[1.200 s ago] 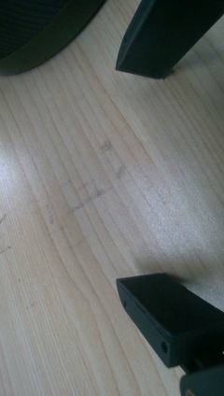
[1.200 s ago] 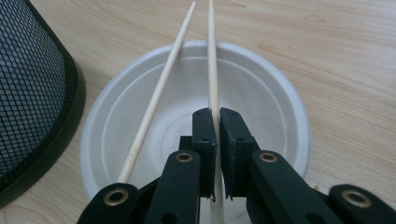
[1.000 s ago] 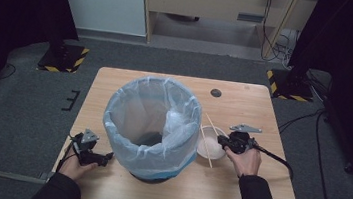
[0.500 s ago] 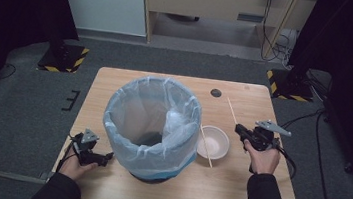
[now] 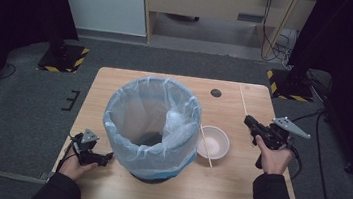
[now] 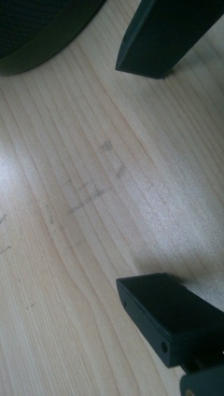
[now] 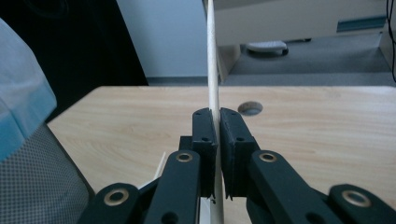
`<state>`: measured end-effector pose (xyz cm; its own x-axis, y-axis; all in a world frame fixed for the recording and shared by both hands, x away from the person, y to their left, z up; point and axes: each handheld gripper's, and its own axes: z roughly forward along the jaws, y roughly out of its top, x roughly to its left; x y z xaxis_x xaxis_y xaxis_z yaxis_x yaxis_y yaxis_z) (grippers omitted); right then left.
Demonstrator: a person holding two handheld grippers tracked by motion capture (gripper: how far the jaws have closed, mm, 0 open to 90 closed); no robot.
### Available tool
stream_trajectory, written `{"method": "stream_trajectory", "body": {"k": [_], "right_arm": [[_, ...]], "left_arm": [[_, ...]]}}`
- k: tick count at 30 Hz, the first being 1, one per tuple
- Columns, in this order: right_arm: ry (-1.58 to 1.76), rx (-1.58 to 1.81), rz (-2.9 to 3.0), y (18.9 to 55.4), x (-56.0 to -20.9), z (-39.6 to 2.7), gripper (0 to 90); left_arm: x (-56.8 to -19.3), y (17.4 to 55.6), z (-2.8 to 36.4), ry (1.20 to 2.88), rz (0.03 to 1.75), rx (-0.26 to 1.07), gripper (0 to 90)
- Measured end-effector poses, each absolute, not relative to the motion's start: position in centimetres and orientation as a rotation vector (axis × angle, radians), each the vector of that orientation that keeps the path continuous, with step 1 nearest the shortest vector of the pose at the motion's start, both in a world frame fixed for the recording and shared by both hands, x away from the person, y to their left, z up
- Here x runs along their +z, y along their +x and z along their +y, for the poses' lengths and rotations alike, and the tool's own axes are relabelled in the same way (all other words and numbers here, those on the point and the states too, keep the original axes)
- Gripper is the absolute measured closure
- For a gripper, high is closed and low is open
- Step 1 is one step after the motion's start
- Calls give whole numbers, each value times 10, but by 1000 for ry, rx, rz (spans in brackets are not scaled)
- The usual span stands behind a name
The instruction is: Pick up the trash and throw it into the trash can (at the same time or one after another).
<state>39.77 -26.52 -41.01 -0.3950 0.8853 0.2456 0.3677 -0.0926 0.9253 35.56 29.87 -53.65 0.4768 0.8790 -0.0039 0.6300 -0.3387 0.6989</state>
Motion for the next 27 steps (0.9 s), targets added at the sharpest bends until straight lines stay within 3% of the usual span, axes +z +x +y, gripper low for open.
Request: {"method": "stream_trajectory", "body": {"k": [27], "right_arm": [[1194, 1726, 1569, 373, -355, -264, 857]], "left_arm": [[-536, 356, 299, 2086, 1243, 502, 0]]}}
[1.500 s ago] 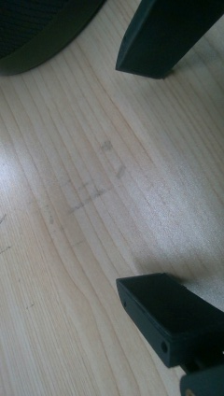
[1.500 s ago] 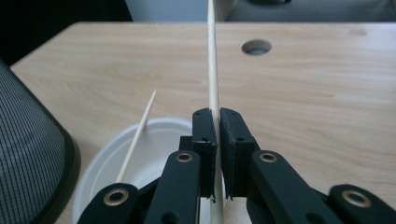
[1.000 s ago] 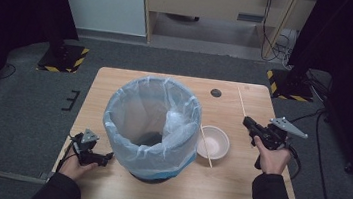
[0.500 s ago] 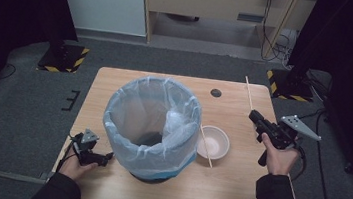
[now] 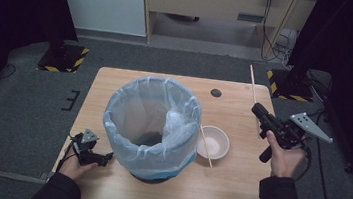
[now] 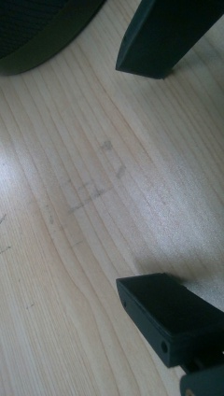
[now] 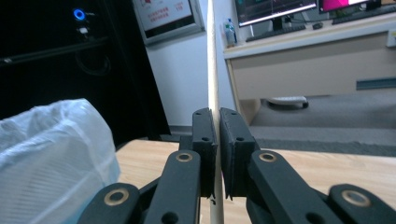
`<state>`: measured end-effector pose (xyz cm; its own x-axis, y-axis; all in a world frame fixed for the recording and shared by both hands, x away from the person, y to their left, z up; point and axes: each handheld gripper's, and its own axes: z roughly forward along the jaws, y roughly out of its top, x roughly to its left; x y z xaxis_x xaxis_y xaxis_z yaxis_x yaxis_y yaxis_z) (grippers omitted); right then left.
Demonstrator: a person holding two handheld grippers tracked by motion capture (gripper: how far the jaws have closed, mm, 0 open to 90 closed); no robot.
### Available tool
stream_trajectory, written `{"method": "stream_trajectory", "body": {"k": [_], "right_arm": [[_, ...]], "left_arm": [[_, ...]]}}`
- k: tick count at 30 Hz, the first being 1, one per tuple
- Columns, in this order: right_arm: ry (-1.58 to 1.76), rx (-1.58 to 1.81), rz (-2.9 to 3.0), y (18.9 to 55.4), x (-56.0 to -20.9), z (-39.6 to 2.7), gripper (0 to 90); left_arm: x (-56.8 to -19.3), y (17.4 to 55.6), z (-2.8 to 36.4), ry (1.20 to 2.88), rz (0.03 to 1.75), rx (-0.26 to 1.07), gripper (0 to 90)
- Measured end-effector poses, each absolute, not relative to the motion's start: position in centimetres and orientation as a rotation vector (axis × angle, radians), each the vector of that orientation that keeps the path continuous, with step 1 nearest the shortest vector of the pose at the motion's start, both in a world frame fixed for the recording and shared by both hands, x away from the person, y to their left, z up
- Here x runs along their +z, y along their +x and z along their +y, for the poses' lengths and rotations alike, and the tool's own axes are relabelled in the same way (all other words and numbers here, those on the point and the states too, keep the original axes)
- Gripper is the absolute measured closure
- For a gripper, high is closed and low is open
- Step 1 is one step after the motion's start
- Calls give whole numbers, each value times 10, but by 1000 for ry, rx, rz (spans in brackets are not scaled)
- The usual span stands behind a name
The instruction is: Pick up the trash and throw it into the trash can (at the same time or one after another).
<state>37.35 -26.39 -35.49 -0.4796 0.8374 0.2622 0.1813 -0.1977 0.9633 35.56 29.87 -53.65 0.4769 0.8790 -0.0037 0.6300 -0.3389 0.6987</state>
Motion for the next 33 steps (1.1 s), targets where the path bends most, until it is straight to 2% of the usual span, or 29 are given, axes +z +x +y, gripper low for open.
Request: {"method": "stream_trajectory", "body": {"k": [33], "right_arm": [[950, 1909, 1523, 347, -305, -237, 858]], "left_arm": [[-536, 356, 299, 2087, 1242, 501, 0]]}}
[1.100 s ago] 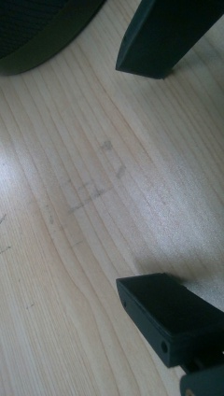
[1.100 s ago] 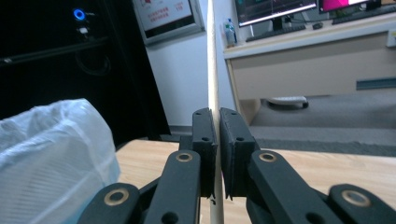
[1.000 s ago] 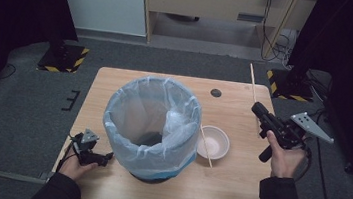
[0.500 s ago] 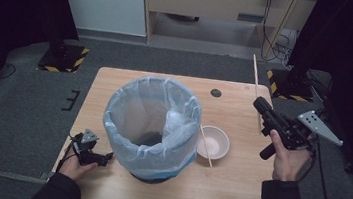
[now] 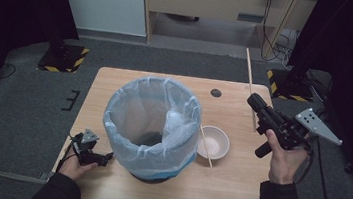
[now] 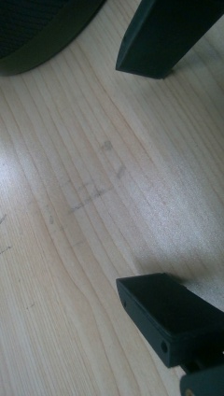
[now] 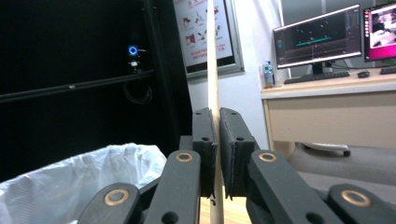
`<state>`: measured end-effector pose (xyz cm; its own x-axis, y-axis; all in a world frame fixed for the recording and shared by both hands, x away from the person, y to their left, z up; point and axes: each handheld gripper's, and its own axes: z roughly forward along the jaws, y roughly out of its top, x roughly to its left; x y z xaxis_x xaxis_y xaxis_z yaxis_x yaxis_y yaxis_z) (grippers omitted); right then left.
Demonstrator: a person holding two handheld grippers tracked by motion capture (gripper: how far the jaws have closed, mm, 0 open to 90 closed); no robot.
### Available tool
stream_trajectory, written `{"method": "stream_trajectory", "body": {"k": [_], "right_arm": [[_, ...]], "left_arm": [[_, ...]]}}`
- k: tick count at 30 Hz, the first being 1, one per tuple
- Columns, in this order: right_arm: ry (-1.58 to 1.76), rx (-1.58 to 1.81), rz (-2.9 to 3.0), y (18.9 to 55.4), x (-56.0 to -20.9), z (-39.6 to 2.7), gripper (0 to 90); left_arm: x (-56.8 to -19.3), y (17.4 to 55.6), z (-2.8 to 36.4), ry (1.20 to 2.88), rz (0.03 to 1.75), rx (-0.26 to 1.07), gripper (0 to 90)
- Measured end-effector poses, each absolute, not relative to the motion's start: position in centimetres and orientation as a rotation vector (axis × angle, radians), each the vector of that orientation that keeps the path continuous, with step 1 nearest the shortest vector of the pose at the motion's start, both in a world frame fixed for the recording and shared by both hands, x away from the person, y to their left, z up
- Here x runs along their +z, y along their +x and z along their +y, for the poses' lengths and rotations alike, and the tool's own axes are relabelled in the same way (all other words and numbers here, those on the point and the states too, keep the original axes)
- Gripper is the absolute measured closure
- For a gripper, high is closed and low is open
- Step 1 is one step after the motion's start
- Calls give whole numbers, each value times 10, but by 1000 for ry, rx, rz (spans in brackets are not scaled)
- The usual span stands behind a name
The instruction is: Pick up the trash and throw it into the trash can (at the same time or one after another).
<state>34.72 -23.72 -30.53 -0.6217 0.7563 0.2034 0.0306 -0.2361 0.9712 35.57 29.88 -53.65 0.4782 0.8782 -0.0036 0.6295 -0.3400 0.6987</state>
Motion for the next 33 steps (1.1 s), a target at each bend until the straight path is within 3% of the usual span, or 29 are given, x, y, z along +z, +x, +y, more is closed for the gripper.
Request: {"method": "stream_trajectory", "body": {"k": [33], "right_arm": [[753, 2030, 1624, 347, -269, -171, 857]], "left_arm": [[-537, 356, 299, 2088, 1240, 501, 0]]}}
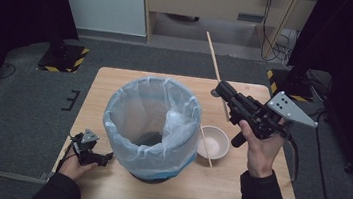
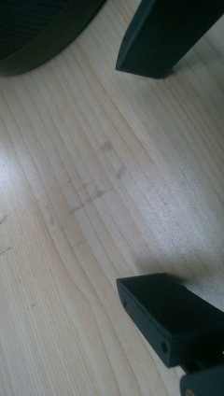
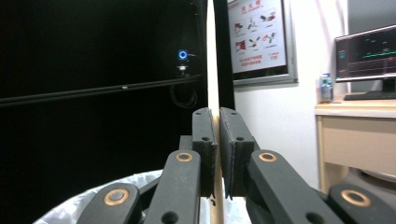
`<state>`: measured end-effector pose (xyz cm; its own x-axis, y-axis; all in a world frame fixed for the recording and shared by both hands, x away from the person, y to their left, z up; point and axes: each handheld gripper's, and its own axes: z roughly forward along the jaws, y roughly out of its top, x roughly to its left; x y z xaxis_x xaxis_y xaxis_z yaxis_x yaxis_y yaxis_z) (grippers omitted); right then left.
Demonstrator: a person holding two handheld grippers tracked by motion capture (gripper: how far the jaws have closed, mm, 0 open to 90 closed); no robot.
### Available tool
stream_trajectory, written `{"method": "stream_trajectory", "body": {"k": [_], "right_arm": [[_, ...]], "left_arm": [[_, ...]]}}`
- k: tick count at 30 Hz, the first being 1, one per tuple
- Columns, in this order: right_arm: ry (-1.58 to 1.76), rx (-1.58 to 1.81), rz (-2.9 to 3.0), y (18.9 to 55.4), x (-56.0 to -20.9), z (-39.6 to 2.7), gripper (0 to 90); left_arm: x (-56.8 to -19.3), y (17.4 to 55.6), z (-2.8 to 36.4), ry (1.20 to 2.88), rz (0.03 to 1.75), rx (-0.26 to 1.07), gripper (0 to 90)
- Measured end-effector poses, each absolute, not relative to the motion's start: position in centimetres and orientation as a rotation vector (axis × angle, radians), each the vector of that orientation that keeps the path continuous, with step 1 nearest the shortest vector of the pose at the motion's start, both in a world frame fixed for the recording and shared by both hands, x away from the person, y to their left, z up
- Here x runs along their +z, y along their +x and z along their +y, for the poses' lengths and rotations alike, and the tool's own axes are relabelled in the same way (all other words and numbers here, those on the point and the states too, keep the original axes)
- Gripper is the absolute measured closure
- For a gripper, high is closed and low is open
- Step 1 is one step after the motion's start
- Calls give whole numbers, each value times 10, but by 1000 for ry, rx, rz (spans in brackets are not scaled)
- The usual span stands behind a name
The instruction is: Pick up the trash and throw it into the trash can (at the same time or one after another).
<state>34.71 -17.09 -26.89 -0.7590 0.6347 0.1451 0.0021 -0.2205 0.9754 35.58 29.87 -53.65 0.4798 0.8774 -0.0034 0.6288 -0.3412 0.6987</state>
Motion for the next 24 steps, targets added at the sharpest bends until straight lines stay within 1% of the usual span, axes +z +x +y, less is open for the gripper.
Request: {"method": "stream_trajectory", "body": {"k": [24], "right_arm": [[705, 2061, 1764, 357, -267, -116, 857]], "left_arm": [[-537, 356, 299, 2087, 1239, 500, 0]]}}
